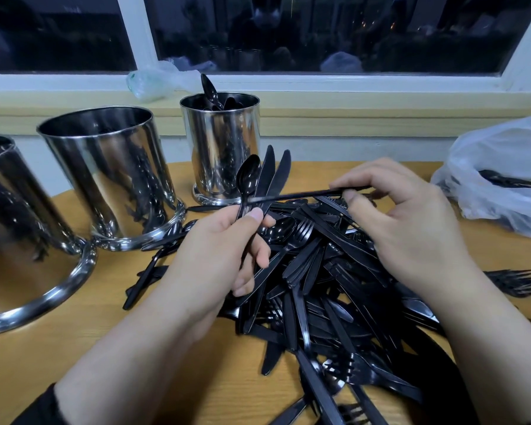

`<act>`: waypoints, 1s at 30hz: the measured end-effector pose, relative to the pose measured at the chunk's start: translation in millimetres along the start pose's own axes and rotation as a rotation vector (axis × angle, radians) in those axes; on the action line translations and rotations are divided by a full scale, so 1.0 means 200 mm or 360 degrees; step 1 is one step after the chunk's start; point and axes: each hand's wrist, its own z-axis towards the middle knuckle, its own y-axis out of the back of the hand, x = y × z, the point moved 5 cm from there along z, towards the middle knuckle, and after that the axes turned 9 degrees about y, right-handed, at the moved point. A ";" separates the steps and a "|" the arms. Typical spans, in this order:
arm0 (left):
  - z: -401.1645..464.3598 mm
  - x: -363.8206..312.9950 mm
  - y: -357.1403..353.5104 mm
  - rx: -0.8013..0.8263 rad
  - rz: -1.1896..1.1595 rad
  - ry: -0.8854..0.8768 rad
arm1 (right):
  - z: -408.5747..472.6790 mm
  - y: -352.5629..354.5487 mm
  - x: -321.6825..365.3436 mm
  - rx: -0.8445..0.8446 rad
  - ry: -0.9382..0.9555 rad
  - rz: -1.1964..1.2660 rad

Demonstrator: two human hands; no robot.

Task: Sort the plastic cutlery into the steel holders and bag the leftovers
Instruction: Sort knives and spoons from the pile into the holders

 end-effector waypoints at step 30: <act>-0.02 0.01 -0.05 0.0174 -0.0181 0.0245 | -0.07 -0.02 -0.19 0.0792 -0.0734 -0.0514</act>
